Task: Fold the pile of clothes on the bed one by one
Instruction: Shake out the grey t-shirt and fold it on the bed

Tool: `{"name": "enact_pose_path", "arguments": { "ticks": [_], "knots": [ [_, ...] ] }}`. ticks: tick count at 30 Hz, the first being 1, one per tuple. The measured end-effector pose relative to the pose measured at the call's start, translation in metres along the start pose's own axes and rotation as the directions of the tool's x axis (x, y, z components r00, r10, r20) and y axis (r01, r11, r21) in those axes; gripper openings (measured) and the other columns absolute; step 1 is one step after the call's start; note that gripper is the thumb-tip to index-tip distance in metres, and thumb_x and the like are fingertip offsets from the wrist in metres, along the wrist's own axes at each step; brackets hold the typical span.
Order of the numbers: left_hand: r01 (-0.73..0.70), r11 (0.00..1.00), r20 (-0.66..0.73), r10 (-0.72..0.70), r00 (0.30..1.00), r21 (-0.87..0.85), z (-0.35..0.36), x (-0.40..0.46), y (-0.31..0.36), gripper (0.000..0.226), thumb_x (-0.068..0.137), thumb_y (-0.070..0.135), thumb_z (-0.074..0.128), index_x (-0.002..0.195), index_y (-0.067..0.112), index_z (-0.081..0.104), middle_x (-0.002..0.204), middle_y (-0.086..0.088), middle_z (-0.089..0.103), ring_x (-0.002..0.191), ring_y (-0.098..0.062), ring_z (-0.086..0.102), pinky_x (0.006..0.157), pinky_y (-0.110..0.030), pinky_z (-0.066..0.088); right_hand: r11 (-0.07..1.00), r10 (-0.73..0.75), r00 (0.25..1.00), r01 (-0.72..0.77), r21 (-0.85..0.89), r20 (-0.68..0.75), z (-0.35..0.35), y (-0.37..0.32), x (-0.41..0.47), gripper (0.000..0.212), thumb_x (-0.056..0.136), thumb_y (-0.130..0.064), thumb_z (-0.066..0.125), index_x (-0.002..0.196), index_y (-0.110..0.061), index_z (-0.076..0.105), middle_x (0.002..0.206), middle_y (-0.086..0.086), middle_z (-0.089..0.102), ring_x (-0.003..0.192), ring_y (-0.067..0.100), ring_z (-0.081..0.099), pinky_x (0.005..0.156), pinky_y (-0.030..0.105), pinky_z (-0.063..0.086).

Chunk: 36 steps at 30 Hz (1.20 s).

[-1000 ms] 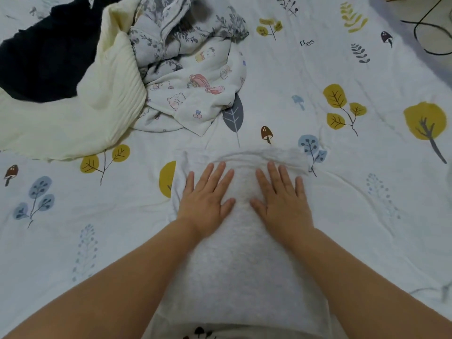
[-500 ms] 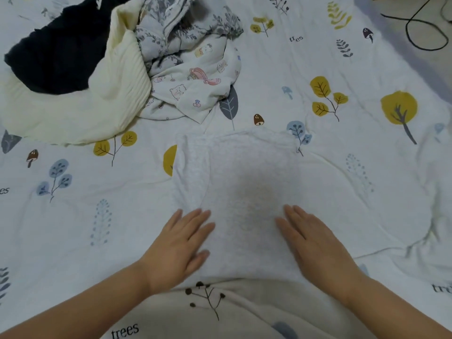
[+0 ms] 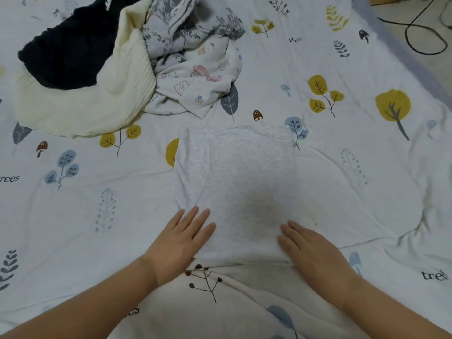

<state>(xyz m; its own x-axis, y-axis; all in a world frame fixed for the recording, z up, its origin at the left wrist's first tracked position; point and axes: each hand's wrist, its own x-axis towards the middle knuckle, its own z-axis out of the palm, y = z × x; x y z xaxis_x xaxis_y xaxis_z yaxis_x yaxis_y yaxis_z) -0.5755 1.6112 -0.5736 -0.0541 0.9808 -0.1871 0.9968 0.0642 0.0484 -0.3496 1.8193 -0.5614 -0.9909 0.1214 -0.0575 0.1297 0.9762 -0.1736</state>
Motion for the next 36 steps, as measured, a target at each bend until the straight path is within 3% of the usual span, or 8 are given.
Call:
{"name": "enact_pose_path", "arguments": {
  "ticks": [5, 9, 17, 19, 22, 26, 31, 36],
  "knots": [
    [0.113, 0.920, -0.087, -0.156, 0.984, -0.376, -0.041, 0.012, -0.018, 0.028, 0.062, 0.031, 0.053, 0.089, 0.022, 0.058, 0.079, 0.005, 0.064, 0.068, -0.018, 0.064, 0.061, -0.019, 0.042, 0.827, 0.368, 0.928, -0.359, 0.433, 0.066, -0.046, 0.008, 0.018, 0.017, 0.069, -0.036, 0.058, 0.075, -0.021, 0.063, 0.065, -0.010, 0.058, 0.060, 0.003, 0.056, 0.053, 0.014, 0.042],
    [0.375, 0.651, 0.066, -0.446, 0.892, -0.660, -0.085, 0.035, -0.056, 0.022, 0.059, 0.039, 0.051, 0.073, 0.027, 0.063, 0.068, 0.014, 0.064, 0.058, 0.003, 0.054, 0.057, -0.016, 0.042, 0.458, 0.594, 0.789, -0.489, 0.742, 0.154, -0.066, 0.031, 0.045, 0.024, 0.091, -0.018, 0.053, 0.074, 0.000, 0.054, 0.061, 0.002, 0.048, 0.055, 0.003, 0.039, 0.053, 0.019, 0.029],
    [0.433, 0.543, -0.198, -0.758, 0.622, -0.719, -0.117, 0.134, -0.107, 0.019, 0.084, 0.017, 0.063, 0.103, 0.014, 0.064, 0.092, 0.001, 0.066, 0.081, -0.012, 0.058, 0.074, -0.022, 0.043, 0.285, 0.826, 0.563, -0.459, 0.842, 0.027, -0.080, 0.076, 0.130, 0.019, 0.094, -0.019, 0.045, 0.081, -0.006, 0.050, 0.068, 0.000, 0.043, 0.066, 0.015, 0.038, 0.054, 0.026, 0.028],
    [0.506, 0.530, -0.237, -0.813, 0.532, -0.681, -0.108, 0.150, -0.105, 0.036, 0.088, 0.020, 0.056, 0.124, 0.013, 0.055, 0.115, -0.007, 0.063, 0.106, -0.023, 0.057, 0.089, -0.030, 0.040, 0.302, 0.867, 0.498, -0.511, 0.805, -0.009, -0.076, 0.080, 0.149, 0.022, 0.095, -0.020, 0.044, 0.111, -0.008, 0.053, 0.087, 0.003, 0.054, 0.082, 0.020, 0.049, 0.062, 0.028, 0.037],
    [0.513, 0.670, -0.299, -0.720, 0.626, -0.537, -0.084, 0.160, -0.086, 0.054, 0.092, 0.028, 0.042, 0.141, 0.008, 0.035, 0.145, -0.013, 0.040, 0.132, -0.030, 0.038, 0.107, -0.042, 0.028, 0.468, 0.855, 0.502, -0.641, 0.609, -0.129, -0.061, 0.070, 0.162, 0.051, 0.093, -0.022, 0.043, 0.141, -0.009, 0.033, 0.137, 0.015, 0.043, 0.125, 0.029, 0.042, 0.099, 0.040, 0.037],
    [0.363, 0.915, -0.250, -0.398, 0.883, -0.175, -0.043, 0.165, -0.052, 0.060, 0.089, 0.044, 0.032, 0.141, 0.013, 0.038, 0.148, -0.014, 0.036, 0.135, -0.035, 0.036, 0.103, -0.060, 0.028, 0.852, 0.523, 0.831, -0.504, 0.138, -0.193, -0.025, 0.036, 0.166, 0.061, 0.086, -0.039, 0.030, 0.138, -0.008, 0.035, 0.144, 0.021, 0.040, 0.132, 0.036, 0.040, 0.102, 0.055, 0.034],
    [0.458, 0.854, -0.049, -0.483, 0.874, -0.245, -0.013, 0.169, -0.066, 0.070, 0.081, 0.062, 0.005, 0.145, 0.034, 0.003, 0.158, -0.001, 0.008, 0.145, -0.024, 0.005, 0.114, -0.047, -0.001, 0.838, 0.540, 0.822, -0.546, -0.015, 0.180, 0.003, 0.052, 0.174, 0.082, 0.074, -0.063, -0.016, 0.149, -0.028, -0.010, 0.157, -0.004, -0.018, 0.144, 0.020, -0.017, 0.114, 0.047, -0.010],
    [0.579, 0.780, 0.086, -0.577, 0.812, -0.236, -0.011, 0.172, -0.077, 0.066, 0.089, 0.062, 0.008, 0.147, 0.035, -0.010, 0.157, 0.004, -0.014, 0.144, -0.016, -0.014, 0.115, -0.043, -0.010, 0.745, 0.652, 0.730, -0.667, 0.007, 0.207, 0.003, 0.064, 0.175, 0.064, 0.092, -0.061, 0.006, 0.145, -0.035, -0.019, 0.155, -0.008, -0.024, 0.142, 0.015, -0.022, 0.113, 0.053, -0.008]
  ]
}}
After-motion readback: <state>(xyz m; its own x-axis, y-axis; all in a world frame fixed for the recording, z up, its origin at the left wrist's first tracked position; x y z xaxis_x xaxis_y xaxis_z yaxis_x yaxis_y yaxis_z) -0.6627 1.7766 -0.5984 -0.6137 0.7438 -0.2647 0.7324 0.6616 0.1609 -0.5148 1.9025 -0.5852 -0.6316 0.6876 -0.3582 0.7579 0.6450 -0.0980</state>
